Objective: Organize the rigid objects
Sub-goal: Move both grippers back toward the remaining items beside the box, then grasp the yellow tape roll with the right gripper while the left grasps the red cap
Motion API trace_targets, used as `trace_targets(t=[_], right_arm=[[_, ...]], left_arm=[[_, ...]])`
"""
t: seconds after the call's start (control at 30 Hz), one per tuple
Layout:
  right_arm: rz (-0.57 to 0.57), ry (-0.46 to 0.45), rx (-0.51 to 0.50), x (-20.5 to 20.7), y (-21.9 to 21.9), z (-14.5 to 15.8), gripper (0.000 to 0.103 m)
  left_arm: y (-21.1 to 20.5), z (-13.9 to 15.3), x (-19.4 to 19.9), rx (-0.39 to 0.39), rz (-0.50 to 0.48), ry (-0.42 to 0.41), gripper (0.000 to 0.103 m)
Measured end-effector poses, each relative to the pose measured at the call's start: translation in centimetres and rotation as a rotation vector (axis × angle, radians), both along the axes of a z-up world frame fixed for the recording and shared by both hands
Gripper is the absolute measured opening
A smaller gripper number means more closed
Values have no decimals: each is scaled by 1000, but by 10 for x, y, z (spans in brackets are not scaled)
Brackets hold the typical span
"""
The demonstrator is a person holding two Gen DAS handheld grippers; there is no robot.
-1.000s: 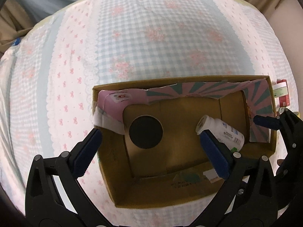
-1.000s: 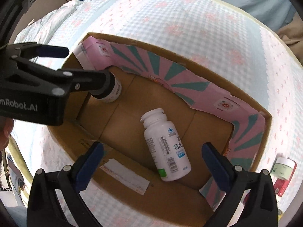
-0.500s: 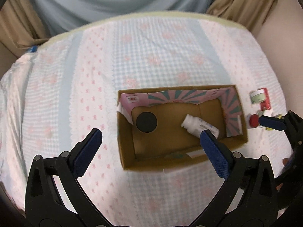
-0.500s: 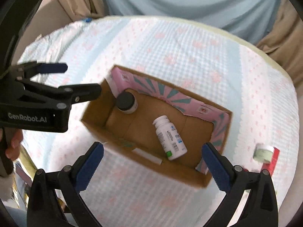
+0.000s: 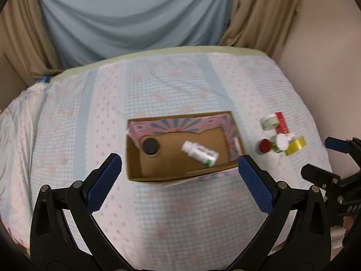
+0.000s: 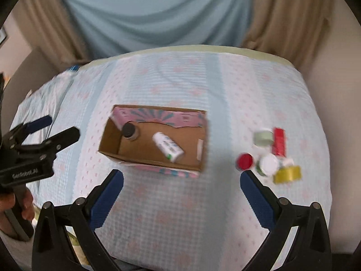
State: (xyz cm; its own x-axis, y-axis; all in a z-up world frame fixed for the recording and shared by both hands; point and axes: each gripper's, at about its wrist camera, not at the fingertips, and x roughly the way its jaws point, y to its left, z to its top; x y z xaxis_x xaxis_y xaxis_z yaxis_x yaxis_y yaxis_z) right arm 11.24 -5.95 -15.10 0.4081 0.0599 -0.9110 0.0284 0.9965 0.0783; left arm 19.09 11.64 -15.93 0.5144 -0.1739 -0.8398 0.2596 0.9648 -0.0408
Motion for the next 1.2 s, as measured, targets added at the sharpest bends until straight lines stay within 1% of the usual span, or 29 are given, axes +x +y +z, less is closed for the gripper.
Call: trace_targets(t=[0.07, 0.17, 0.27, 0.37, 0.43, 0.5, 0.53, 0.67, 0.73, 0.83, 0.93, 1.0, 1.03, 1.1, 1.2], right_arm=[[-46, -4, 13, -14, -25, 6, 103], [-85, -14, -9, -30, -56, 13, 103], [-112, -25, -20, -41, -92, 14, 103], [-107, -34, -26, -48, -133, 9, 103], [-102, -38, 11, -50, -165, 2, 103], [-87, -14, 42, -49, -189, -6, 103], [-66, 6, 47, -47, -204, -12, 103], [-15, 63, 25, -41, -238, -33, 103], [-15, 113, 40, -35, -256, -46, 103], [-28, 147, 57, -28, -274, -63, 103], [-18, 207, 48, -16, -286, -82, 103], [-22, 271, 41, -6, -292, -100, 103], [-29, 303, 65, -1, -296, -112, 103], [-40, 335, 105, 6, -303, -130, 103], [-61, 389, 108, 18, -310, -158, 103]], left_arm=[[-19, 5, -10, -13, -15, -4, 103], [-51, 8, -23, -31, -32, 5, 103], [-88, 6, -34, -27, -39, 5, 103], [-128, -2, -40, -15, -18, 12, 103], [-151, -9, -43, -18, 4, 32, 103], [-175, -18, -47, -21, 24, 44, 103], [-189, -26, -49, -19, 36, 56, 103], [-223, -54, -50, -32, 61, 105, 103], [-233, -66, -49, -43, 63, 122, 103], [-252, -89, -44, -30, 57, 151, 103], [-268, -114, -35, -15, 33, 178, 103], [-277, -129, -27, 1, 12, 191, 103], [-282, -137, -23, 13, -2, 195, 103], [-292, -158, -14, 42, -33, 204, 103], [-302, -186, 0, 60, -59, 230, 103]])
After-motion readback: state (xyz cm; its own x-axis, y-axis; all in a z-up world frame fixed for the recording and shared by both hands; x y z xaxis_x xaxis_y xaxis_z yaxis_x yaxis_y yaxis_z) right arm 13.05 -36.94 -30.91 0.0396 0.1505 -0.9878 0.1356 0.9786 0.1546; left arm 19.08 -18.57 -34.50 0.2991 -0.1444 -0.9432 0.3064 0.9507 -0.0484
